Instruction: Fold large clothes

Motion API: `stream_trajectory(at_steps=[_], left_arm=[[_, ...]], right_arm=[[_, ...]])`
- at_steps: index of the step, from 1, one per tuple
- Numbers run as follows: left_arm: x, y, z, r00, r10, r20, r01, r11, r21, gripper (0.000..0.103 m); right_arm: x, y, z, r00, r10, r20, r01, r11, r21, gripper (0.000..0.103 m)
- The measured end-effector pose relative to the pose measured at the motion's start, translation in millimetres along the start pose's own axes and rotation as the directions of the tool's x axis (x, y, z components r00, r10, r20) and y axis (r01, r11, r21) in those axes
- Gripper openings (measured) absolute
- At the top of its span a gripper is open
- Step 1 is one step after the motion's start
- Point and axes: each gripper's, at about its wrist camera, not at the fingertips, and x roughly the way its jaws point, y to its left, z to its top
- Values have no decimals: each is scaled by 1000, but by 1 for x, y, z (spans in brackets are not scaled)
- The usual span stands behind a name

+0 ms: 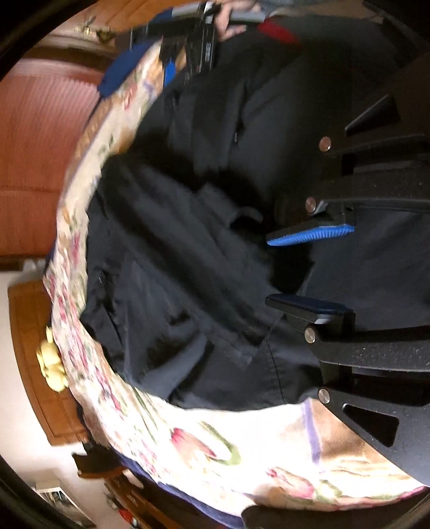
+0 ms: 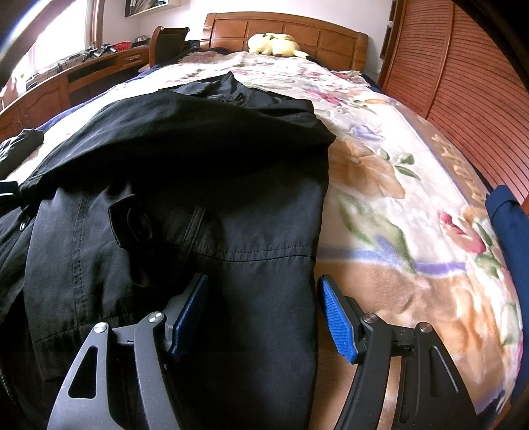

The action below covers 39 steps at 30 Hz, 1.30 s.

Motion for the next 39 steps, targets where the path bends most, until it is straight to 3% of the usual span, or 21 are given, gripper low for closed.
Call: stream_trajectory(at_steps=[1, 3, 11, 20, 24, 27, 29, 33, 39], left_arm=[[1, 3, 0, 1000, 4, 14, -4, 1000, -15, 31], [-5, 7, 0, 998, -36, 42, 37, 999, -28, 8], [-70, -8, -12, 980, -122, 159, 125, 992, -12, 4], [-71, -24, -33, 979, -177, 103, 182, 983, -38, 6], [-74, -13, -44, 985, -140, 104, 146, 988, -58, 24], [-81, 2, -51, 987, -108, 116, 118, 990, -83, 29], [-86, 16, -56, 989, -85, 121, 98, 989, -108, 30], [-92, 41, -67, 992, -48, 120, 66, 986, -151, 30], [-95, 66, -82, 993, -18, 115, 40, 981, -190, 31]], right_arm=[[0, 0, 0, 1000, 0, 0, 0, 1000, 0, 69], [0, 0, 0, 1000, 1, 0, -1, 1000, 0, 69], [0, 0, 1, 1000, 6, -2, -6, 1000, 4, 69], [-12, -10, 14, 999, 45, -9, -44, 999, 27, 69], [-41, -2, 49, 994, 71, 86, -71, 997, -9, 69], [-51, 17, 86, 981, 134, 139, -128, 990, -52, 69], [-47, 33, 107, 974, 165, 154, -153, 984, -89, 58], [-13, 62, 141, 970, 222, 101, -211, 972, -106, 42], [38, 71, 127, 956, 283, -75, -288, 955, -67, 41]])
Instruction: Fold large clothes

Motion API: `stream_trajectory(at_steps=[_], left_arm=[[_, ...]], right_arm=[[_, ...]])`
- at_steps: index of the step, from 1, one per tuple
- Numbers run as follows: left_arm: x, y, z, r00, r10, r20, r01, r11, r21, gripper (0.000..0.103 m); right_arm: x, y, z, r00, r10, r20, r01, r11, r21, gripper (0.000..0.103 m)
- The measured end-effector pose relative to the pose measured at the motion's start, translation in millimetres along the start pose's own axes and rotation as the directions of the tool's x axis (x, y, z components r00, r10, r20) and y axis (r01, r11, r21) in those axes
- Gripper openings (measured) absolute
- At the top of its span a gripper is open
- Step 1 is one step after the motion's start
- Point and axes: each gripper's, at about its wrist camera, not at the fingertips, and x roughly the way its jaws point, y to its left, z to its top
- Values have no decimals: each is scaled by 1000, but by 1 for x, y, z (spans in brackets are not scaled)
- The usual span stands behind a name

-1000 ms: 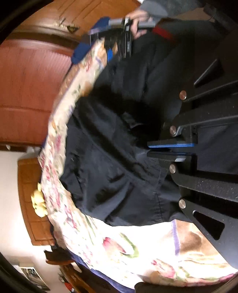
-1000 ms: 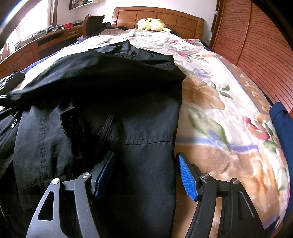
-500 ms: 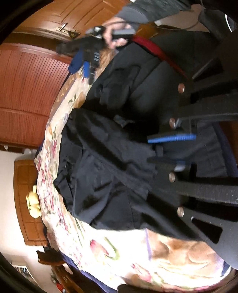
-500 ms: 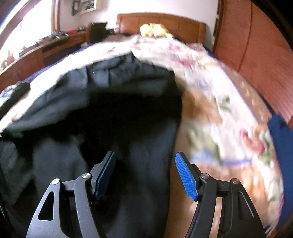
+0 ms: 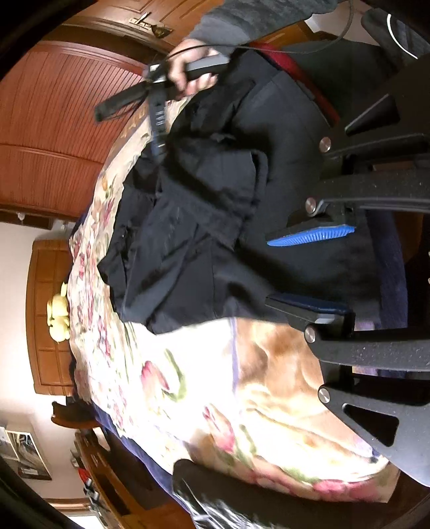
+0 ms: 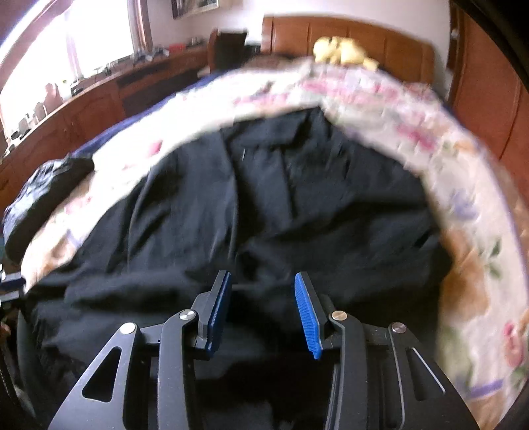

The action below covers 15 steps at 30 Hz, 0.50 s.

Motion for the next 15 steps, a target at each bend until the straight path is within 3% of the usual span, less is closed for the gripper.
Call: stream_trajectory(at_steps=[3, 10, 15], left_arm=[[2, 11, -4, 1000, 16, -10, -16, 1000, -11, 31], [8, 23, -14, 999, 13, -31, -14, 999, -37, 31], [13, 24, -21, 998, 21, -52, -23, 999, -40, 31]], right_arm=[[26, -3, -21, 994, 31, -101, -31, 1000, -3, 41], [25, -5, -21, 998, -3, -69, 4, 1000, 10, 41], [-10, 11, -40, 999, -50, 6, 50, 999, 11, 41]])
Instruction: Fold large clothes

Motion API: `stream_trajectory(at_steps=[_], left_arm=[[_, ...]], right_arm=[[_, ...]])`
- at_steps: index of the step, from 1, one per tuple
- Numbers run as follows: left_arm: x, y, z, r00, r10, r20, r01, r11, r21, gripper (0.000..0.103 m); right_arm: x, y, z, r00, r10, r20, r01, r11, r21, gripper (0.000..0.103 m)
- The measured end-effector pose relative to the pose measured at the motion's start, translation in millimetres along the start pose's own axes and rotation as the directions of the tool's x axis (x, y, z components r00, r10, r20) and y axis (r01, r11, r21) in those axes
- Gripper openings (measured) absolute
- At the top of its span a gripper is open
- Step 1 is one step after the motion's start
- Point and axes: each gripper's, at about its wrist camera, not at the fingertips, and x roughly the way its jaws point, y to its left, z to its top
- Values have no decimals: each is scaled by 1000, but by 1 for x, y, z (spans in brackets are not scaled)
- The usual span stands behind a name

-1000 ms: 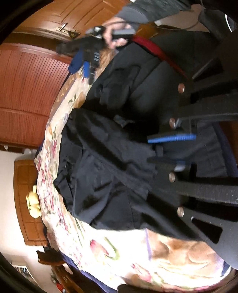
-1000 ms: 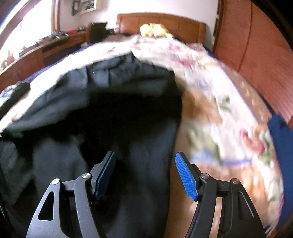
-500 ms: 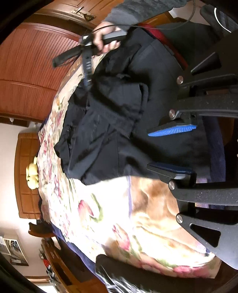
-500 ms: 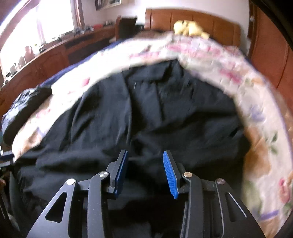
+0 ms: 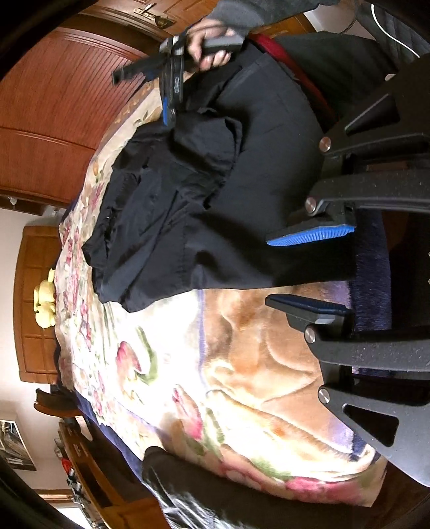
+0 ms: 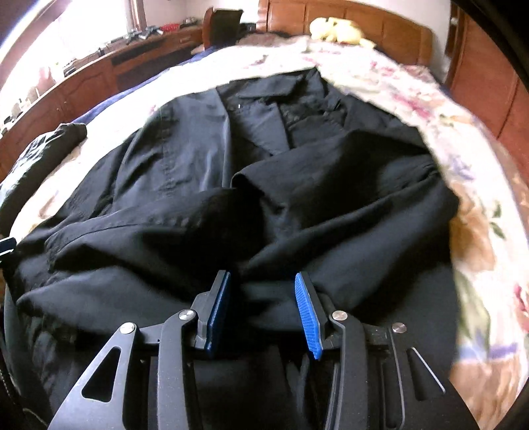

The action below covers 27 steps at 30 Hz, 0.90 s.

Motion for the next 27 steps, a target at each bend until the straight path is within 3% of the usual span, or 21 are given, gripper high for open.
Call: stream_trajectory(at_steps=[2, 6, 11, 13, 18, 27], left_arm=[[2, 0, -3, 1000, 2, -8, -2, 1000, -2, 31], [4, -2, -6, 1000, 9, -9, -9, 1000, -3, 31], [3, -4, -8, 1000, 20, -8, -20, 1000, -6, 31], [3, -4, -8, 1000, 23, -11, -23, 1000, -8, 31], [0, -6, -12, 999, 41, -9, -42, 999, -16, 31], [-7, -9, -25, 999, 34, -12, -34, 999, -37, 31]], right_arm=[[-18, 3, -13, 1000, 1, 20, -1, 1000, 8, 42], [-43, 0, -36, 997, -76, 27, 77, 997, -26, 43], [-70, -18, -69, 989, -145, 29, 144, 989, 35, 61], [-79, -28, -79, 986, -167, 18, 165, 984, 68, 63], [-87, -42, -102, 981, -192, -33, 195, 973, 124, 63], [-100, -43, -119, 975, -207, -84, 217, 968, 125, 63]])
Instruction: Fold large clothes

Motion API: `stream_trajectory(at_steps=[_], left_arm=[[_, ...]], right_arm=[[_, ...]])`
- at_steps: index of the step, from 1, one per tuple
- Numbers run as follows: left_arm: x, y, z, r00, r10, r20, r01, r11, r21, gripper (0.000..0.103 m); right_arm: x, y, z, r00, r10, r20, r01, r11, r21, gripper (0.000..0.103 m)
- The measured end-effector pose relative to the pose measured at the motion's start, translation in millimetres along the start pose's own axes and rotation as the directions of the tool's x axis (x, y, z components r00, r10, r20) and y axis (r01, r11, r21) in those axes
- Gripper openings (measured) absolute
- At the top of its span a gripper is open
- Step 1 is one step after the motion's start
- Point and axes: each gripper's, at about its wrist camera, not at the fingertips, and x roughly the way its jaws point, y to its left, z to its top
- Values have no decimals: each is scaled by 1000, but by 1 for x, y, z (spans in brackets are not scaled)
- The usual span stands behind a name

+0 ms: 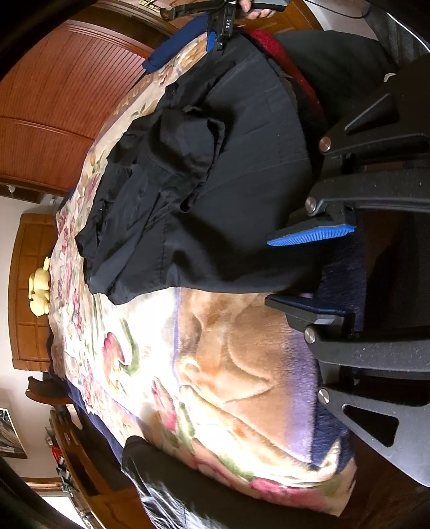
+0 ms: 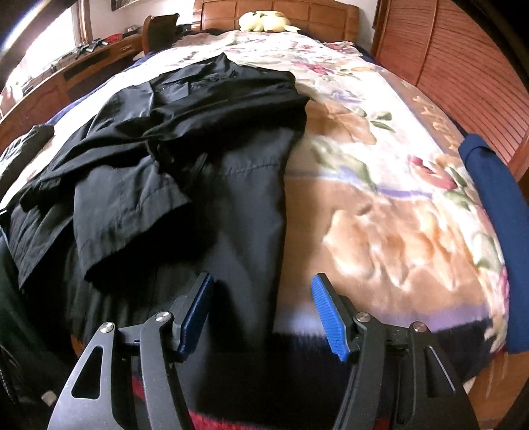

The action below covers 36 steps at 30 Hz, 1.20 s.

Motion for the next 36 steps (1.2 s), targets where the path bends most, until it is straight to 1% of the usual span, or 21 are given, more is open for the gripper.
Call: stream_trajectory(at_steps=[3, 7, 9, 11, 12, 15, 17, 21, 22, 23, 24, 25, 27, 30, 32, 34, 36], left_arm=[[-2, -2, -5, 1000, -7, -1, 7, 1000, 9, 31], [-2, 0, -8, 1000, -23, 15, 24, 1000, -3, 30], [-2, -1, -6, 1000, -19, 20, 19, 1000, 7, 15], [-4, -1, -4, 999, -41, 22, 41, 999, 0, 8], [-6, -3, -3, 998, -51, 26, 51, 999, -1, 6], [-21, -13, 3, 995, -56, 81, 55, 998, 20, 5], [-36, -21, 9, 989, -69, 128, 65, 997, 34, 5], [-57, -30, 20, 979, -86, 187, 79, 996, 44, 5], [-60, -31, 22, 977, -83, 195, 76, 996, 45, 5], [-63, -32, 24, 976, -80, 203, 72, 996, 46, 5], [-66, -32, 26, 975, -79, 209, 71, 996, 45, 5], [-68, -33, 27, 973, -79, 215, 71, 996, 45, 5], [-76, -36, 33, 969, -76, 235, 64, 996, 58, 4], [-93, -41, 41, 958, -78, 276, 60, 995, 75, 4], [-107, -44, 49, 947, -90, 310, 68, 994, 81, 4], [-122, -47, 58, 933, -110, 343, 85, 993, 86, 4], [-135, -51, 67, 918, -107, 382, 74, 992, 100, 4]], right_arm=[[-5, 0, -5, 1000, -4, -3, 4, 1000, 3, 63], [-8, -4, -14, 1000, 15, 2, -15, 999, 33, 63], [-9, -2, -17, 1000, 14, -1, -14, 999, 31, 63], [-10, 1, -17, 1000, 14, -8, -13, 1000, 20, 64], [-10, 2, -17, 1000, 17, -14, -17, 1000, 11, 64], [-12, 4, -18, 999, 36, -28, -36, 999, -10, 63], [-13, 5, -20, 998, 56, -36, -57, 998, -14, 63], [-16, 4, -24, 996, 85, -31, -85, 996, -11, 62], [-16, 4, -25, 996, 84, -27, -84, 996, -10, 50], [-18, 4, -24, 996, 88, -20, -89, 996, -9, 30], [-20, 4, -23, 993, 114, -10, -114, 994, -3, 16], [-23, 4, -22, 991, 133, 7, -133, 991, 4, 11], [-30, 10, -20, 994, 106, 32, -106, 994, -22, 9], [-54, 17, -13, 990, 91, 107, -85, 995, -57, 7], [-78, 17, -6, 980, 88, 181, -78, 995, -63, 7], [-101, 15, -1, 963, 90, 253, -77, 995, -59, 7], [-121, 11, 4, 950, 87, 301, -75, 996, -51, 7]])
